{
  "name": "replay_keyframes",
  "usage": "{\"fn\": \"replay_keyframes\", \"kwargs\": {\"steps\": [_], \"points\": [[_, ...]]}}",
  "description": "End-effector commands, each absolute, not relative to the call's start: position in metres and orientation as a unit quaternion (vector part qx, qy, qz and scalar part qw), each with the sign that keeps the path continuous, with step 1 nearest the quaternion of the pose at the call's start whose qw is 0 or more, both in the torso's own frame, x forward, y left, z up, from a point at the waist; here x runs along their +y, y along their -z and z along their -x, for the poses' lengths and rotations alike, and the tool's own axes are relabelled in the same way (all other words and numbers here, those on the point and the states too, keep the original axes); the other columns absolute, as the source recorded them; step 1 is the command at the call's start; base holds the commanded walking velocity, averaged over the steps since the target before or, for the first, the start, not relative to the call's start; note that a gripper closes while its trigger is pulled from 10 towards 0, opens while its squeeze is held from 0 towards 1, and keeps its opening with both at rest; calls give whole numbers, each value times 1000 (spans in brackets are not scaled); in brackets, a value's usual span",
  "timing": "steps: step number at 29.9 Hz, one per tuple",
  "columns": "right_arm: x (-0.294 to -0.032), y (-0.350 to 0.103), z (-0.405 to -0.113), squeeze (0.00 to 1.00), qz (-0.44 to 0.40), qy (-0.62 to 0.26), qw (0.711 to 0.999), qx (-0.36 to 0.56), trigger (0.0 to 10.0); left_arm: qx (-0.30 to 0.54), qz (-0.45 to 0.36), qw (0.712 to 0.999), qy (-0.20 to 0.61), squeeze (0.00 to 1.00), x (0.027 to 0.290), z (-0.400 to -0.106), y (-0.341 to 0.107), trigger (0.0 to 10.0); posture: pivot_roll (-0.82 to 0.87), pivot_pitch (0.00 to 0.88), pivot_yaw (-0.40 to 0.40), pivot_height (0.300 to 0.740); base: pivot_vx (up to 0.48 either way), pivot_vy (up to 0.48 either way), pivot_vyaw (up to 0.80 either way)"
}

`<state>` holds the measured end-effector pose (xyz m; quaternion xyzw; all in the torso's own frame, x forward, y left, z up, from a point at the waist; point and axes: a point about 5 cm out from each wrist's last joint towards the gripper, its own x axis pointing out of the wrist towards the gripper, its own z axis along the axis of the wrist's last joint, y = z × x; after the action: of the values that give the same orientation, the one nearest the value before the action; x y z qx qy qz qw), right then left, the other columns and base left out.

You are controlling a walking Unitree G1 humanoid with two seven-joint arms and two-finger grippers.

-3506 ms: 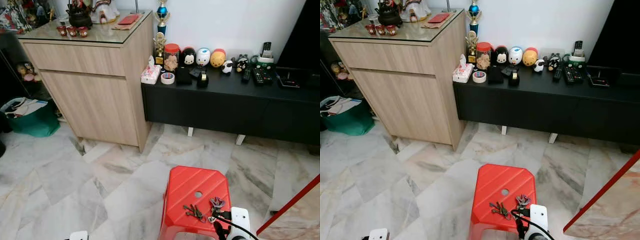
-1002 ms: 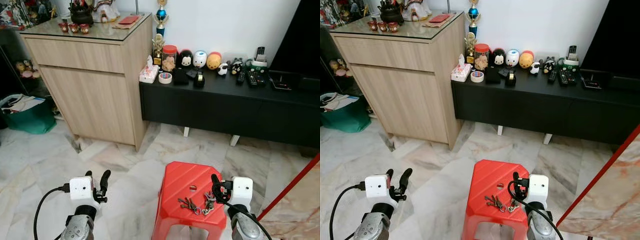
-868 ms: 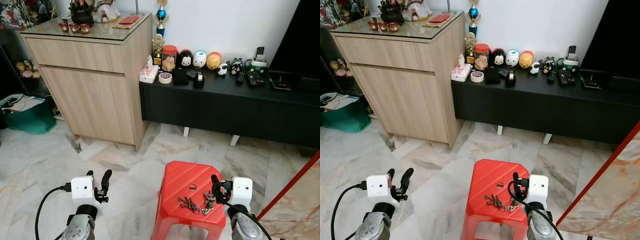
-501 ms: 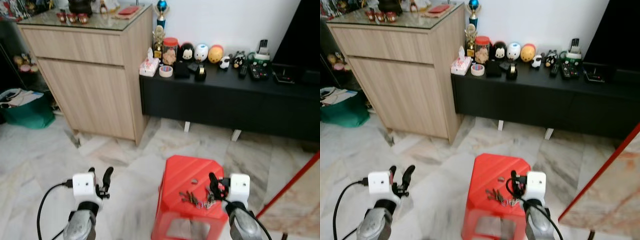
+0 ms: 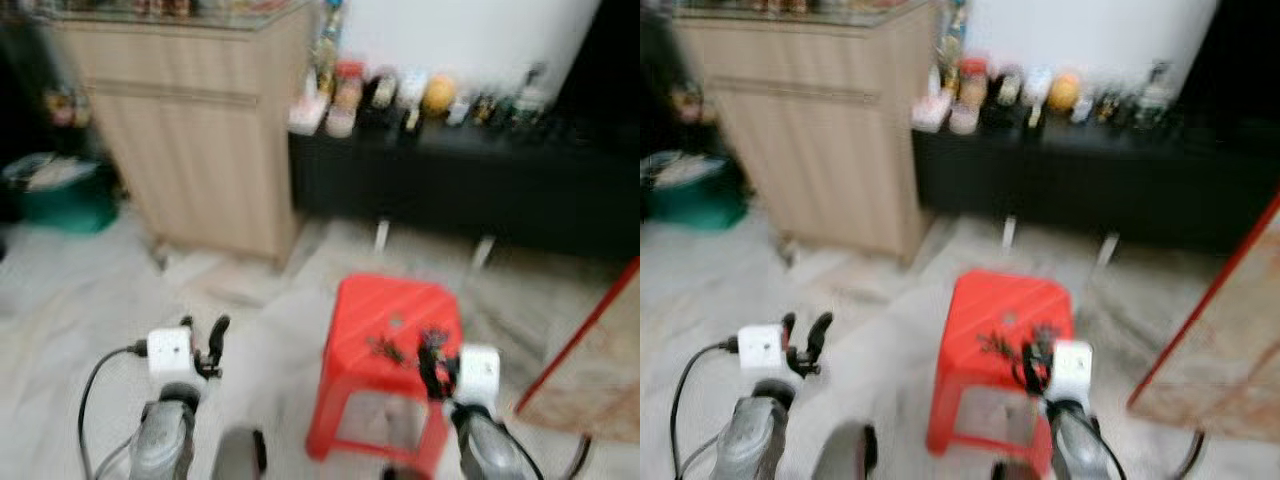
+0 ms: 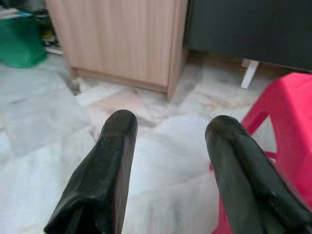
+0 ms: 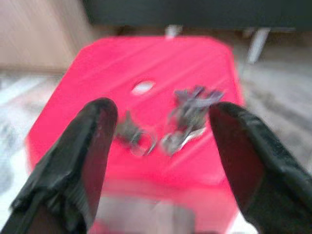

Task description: Hang keys on a hook

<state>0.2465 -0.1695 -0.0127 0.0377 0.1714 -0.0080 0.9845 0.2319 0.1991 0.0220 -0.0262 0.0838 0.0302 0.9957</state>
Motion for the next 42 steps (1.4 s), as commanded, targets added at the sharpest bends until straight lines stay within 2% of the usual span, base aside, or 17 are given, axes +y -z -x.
{"fn": "replay_keyframes", "kwargs": {"steps": [1, 21, 27, 37, 42], "points": [[-167, 10, -250, 0, -42, 5, 985, 166, 10000, 59, 20, 998, -27, 0, 202, -242, -34, 10000, 21, 0, -15, 618, 0, 270, 0], [-167, 11, -251, 0, -32, 0, 985, 169, 10000, 64, 3, 998, -26, 0, 205, -243, -33, 10000, 21, 3, -14, 618, 0, 24, 0], [-165, 10, -251, 0, -41, -2, 985, 166, 10000, 61, 1, 998, -24, 0, 206, -243, -35, 10000, 19, 3, -12, 618, 0, 0, 703], [-167, 11, -251, 0, -36, -4, 985, 167, 10000, 60, 0, 998, -24, 0, 206, -244, -36, 10000, 20, 3, -11, 618, 0, 0, 0], [-167, 11, -251, 0, -36, -5, 985, 168, 10000, 59, 0, 998, -23, 0, 205, -244, -36, 10000, 21, 3, -10, 618, 0, 0, 743]]}}
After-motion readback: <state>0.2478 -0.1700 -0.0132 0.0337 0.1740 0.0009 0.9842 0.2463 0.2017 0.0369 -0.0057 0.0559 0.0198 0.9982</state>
